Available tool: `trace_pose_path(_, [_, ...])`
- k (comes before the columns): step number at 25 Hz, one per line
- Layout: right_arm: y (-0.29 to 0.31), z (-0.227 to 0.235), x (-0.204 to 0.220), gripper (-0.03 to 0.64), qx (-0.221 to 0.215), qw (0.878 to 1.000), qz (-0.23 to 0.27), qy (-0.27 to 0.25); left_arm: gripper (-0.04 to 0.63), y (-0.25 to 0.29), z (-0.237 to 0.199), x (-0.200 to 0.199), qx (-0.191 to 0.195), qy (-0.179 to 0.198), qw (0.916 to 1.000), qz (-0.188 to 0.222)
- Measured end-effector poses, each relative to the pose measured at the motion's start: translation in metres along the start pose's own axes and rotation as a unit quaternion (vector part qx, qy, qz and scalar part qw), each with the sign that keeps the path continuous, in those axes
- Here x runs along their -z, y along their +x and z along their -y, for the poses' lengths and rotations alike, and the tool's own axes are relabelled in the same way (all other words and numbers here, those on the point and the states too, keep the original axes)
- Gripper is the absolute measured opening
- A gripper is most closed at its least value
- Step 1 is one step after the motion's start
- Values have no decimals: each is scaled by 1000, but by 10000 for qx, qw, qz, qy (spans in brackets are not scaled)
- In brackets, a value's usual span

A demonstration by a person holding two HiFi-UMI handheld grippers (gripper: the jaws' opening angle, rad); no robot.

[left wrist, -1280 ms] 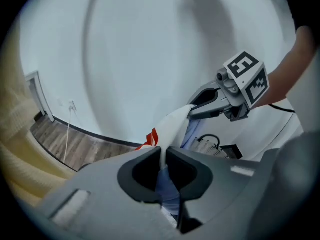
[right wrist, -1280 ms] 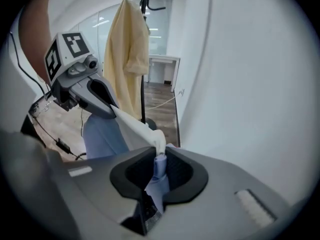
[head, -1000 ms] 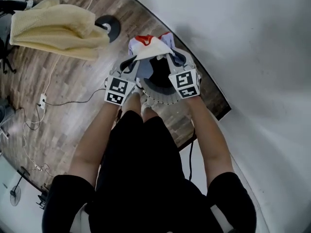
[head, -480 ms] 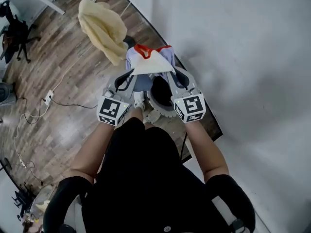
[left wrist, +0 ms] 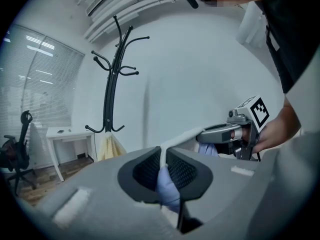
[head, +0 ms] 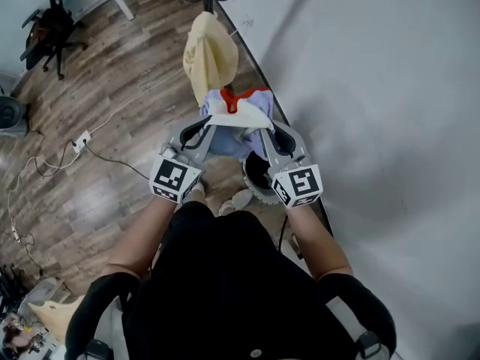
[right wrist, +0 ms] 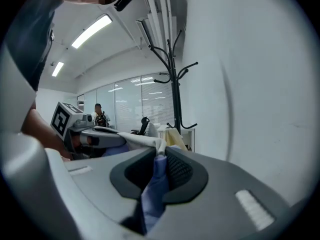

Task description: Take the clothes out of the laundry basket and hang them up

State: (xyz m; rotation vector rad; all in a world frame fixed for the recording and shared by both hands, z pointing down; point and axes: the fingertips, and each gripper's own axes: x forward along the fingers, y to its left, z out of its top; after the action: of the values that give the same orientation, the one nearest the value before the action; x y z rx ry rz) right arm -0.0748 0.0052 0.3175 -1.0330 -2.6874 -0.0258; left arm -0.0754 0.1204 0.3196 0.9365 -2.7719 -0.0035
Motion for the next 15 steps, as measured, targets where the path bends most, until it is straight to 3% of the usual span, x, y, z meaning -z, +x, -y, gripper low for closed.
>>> trace_pose_path(6, [65, -38, -58, 44, 33, 9997, 171, -173, 23, -27, -77, -38, 42, -40, 9996, 268])
trace_pose_path(11, [166, -83, -142, 46, -14, 9992, 168, -367, 23, -53, -198, -99, -14, -175, 9984, 540])
trace_pose_path(15, [184, -89, -147, 44, -5, 9985, 358, -426, 23, -54, -221, -101, -48, -33, 9977, 679])
